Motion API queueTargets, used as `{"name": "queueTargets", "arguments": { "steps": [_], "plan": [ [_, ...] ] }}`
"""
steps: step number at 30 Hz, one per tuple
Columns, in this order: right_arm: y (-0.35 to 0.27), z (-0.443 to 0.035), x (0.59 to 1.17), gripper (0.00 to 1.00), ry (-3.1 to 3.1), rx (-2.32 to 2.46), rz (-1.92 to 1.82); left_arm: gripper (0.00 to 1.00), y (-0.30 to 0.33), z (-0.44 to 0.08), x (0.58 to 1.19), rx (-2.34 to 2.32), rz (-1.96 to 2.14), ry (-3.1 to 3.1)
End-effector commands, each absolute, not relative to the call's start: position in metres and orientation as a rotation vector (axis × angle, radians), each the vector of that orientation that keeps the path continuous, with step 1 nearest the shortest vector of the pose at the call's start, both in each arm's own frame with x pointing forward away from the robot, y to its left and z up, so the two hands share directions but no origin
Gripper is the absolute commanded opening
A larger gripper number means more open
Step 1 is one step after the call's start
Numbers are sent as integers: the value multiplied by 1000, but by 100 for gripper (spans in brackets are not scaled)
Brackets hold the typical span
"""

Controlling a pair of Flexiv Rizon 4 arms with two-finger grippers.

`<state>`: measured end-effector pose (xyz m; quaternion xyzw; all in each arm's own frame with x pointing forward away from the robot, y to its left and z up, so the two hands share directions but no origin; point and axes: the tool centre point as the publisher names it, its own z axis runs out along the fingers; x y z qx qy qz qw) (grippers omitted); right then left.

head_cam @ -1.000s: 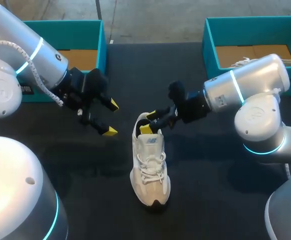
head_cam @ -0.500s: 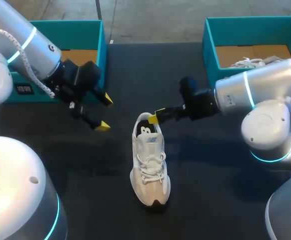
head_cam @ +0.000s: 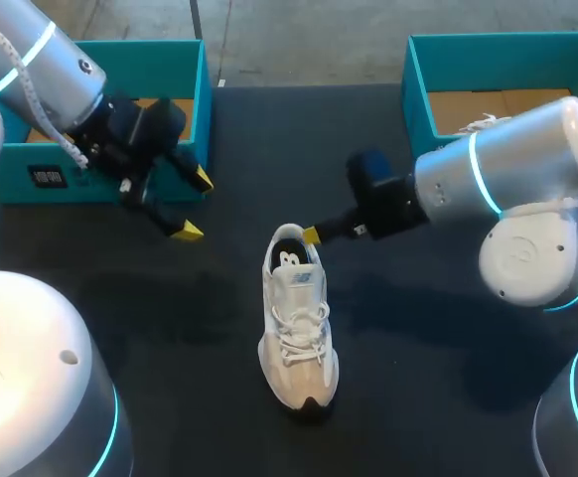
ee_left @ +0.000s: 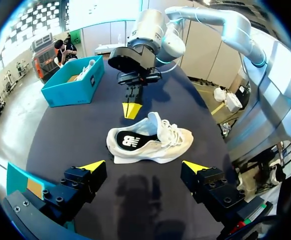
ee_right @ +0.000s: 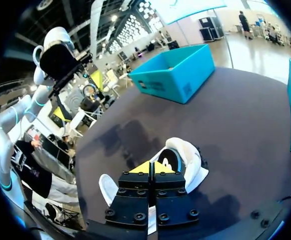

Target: Take the shoe out of the shoebox, open the shoe tongue, remove and reinsert the insole, then place the shoe into the shoebox

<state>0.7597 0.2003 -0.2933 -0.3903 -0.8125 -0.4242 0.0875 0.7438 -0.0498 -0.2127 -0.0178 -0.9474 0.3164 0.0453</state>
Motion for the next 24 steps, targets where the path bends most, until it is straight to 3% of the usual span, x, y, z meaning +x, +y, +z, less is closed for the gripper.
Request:
{"name": "queueTargets", "arguments": {
  "steps": [1, 24],
  "plan": [
    [204, -292, 761, 0, -2467, -1218, -1226, 100, -41, -202, 749, -73, 951, -2892],
    [223, -306, 760, 0, -2518, -1622, -998, 100, -19, -154, 771, -155, 895, -2905]
  ]
}}
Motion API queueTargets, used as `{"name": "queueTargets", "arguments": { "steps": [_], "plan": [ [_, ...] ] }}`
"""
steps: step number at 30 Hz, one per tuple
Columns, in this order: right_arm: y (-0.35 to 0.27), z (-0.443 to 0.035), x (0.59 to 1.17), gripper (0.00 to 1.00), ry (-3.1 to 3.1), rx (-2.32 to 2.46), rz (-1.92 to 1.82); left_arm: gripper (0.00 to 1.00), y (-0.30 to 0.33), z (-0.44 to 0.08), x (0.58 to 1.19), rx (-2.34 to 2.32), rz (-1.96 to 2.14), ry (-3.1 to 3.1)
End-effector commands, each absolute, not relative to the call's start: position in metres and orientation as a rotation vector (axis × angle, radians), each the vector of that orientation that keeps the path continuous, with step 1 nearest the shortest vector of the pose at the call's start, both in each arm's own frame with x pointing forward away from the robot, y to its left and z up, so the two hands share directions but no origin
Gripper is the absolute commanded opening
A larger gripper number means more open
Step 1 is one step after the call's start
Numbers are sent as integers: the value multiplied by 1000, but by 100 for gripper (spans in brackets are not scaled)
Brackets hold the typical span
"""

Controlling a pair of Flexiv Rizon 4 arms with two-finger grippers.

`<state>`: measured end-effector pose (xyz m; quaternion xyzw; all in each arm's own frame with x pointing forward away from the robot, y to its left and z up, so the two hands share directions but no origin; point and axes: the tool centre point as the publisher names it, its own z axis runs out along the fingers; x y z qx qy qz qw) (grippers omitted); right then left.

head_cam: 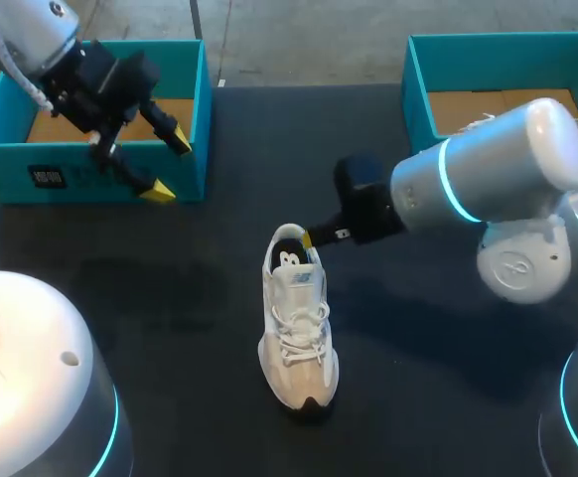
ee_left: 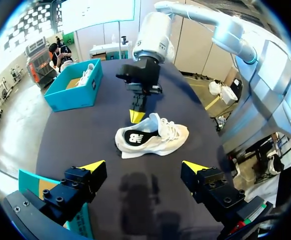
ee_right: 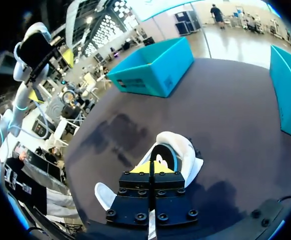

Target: Take the shoe out of the shoebox, open the shoe tongue, remove and reinsert the insole, then place the shoe into the shoebox

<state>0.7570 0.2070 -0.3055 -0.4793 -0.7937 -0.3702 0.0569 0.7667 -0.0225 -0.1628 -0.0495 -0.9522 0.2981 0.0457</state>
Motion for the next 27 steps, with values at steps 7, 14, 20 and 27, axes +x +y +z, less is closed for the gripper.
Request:
{"name": "queueTargets", "arguments": {
  "steps": [7, 14, 20, 27],
  "plan": [
    [234, -305, 759, 0, -2570, -1788, -838, 100, -12, -136, 776, -147, 883, -2926],
    [238, -308, 757, 0, -2581, -1912, -706, 100, -7, -125, 783, -144, 896, -2948],
    [240, -312, 748, 0, -2608, -2019, -589, 100, -5, -123, 784, -132, 905, -2956],
    [240, -321, 742, 0, -2587, -2145, -528, 100, -9, -123, 786, -139, 904, -2956]
  ]
}}
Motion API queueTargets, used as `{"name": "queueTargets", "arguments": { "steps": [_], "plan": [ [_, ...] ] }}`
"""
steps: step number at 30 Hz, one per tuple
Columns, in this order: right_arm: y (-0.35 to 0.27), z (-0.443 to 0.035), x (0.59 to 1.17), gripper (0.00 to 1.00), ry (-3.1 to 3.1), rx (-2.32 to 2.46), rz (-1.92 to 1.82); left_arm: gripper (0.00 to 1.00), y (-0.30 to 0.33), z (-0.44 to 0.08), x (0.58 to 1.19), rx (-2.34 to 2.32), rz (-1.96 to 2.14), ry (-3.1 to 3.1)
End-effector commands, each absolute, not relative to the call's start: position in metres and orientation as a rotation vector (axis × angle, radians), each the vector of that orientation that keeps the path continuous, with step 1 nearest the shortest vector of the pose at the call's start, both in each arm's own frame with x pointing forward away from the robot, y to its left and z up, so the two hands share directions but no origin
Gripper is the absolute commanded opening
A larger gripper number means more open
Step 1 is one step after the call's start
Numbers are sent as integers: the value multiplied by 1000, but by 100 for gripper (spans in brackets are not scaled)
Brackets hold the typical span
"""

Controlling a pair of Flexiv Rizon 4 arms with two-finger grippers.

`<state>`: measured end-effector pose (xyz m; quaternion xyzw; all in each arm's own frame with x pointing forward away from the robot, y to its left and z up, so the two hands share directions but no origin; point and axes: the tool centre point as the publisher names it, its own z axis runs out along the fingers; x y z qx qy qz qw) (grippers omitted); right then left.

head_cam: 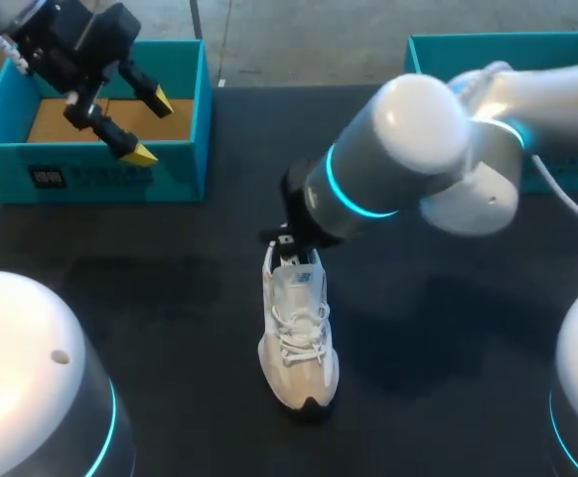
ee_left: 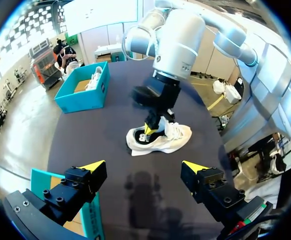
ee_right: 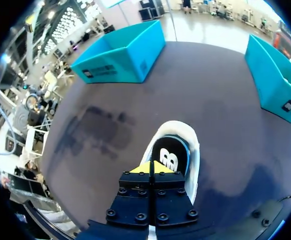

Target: Take the shoe out of the shoebox, open the shoe tongue, remove and reinsert the insole, then place the shoe into the shoebox

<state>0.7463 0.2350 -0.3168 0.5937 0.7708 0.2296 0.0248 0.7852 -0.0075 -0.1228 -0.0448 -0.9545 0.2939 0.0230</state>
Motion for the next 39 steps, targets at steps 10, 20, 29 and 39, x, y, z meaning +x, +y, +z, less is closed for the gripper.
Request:
{"name": "queueTargets", "arguments": {
  "steps": [10, 20, 29, 39],
  "plan": [
    [239, -341, 749, 0, 2204, 1859, 369, 100, -9, -123, 786, -139, 904, -2956],
    [237, -354, 751, 0, 2257, 1893, 278, 100, -9, -123, 786, -139, 904, -2956],
    [229, -361, 737, 0, 2253, 1953, 258, 100, -9, -123, 786, -139, 904, -2956],
    [219, -379, 734, 0, 2256, 1991, 200, 100, -9, -123, 786, -139, 904, -2956]
  ]
}}
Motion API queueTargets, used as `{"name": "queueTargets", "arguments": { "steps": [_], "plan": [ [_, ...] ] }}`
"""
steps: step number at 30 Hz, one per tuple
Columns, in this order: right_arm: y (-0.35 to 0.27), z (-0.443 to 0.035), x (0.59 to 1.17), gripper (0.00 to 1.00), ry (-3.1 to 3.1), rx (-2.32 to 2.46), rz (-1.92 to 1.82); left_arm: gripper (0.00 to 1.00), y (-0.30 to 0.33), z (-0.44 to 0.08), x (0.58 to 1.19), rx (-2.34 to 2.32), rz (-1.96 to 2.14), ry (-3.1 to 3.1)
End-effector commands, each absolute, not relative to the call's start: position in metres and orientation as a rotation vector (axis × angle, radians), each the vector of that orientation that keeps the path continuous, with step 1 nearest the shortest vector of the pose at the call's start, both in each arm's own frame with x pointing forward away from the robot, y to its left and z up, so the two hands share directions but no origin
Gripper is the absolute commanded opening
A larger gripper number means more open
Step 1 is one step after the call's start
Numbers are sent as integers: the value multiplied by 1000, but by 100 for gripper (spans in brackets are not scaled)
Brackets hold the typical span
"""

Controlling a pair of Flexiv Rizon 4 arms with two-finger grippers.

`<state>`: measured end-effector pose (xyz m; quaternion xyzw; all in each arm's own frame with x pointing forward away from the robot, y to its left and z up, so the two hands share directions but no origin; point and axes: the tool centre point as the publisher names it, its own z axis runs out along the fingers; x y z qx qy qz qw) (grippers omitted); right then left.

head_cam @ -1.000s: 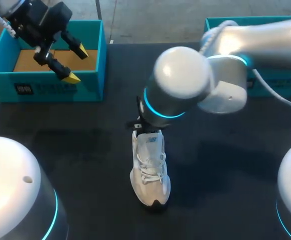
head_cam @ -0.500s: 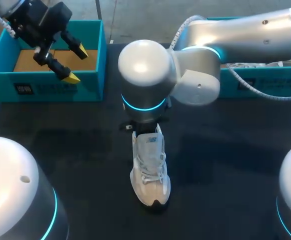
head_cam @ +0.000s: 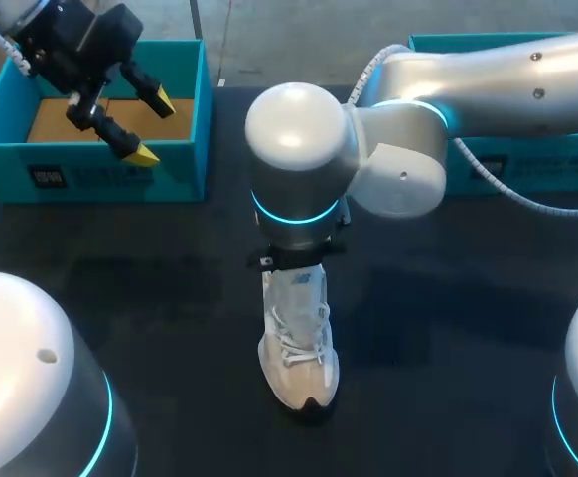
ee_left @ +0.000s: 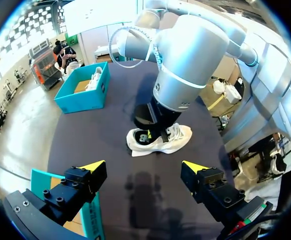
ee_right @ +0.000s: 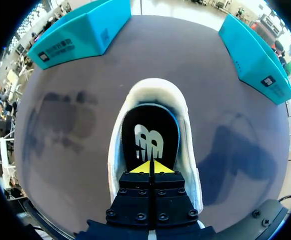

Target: Take the shoe out of the shoebox, open the shoe tongue, remove and reinsert the insole, then place the shoe into the shoebox

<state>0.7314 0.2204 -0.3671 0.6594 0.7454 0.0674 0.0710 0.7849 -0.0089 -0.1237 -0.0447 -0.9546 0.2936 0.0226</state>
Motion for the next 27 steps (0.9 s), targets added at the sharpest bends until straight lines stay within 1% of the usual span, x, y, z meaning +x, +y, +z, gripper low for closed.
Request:
{"name": "queueTargets", "arguments": {
  "steps": [1, 9, 15, 19, 23, 27],
  "plan": [
    [219, -380, 735, 0, 2263, 1993, 195, 100, -9, -123, 786, -139, 904, -2956],
    [218, -391, 742, 0, 2284, 1994, 170, 100, -9, -123, 786, -139, 904, -2956],
    [216, -365, 750, 0, 2249, 1933, 217, 100, -9, -123, 786, -139, 904, -2956],
    [218, -358, 760, 0, 2229, 1911, 263, 100, -9, -123, 786, -139, 904, -2956],
    [224, -362, 770, 0, 2227, 1904, 289, 100, -9, -123, 786, -139, 904, -2956],
    [232, -376, 777, 0, 2235, 1894, 314, 100, -9, -123, 786, -139, 904, -2956]
  ]
}}
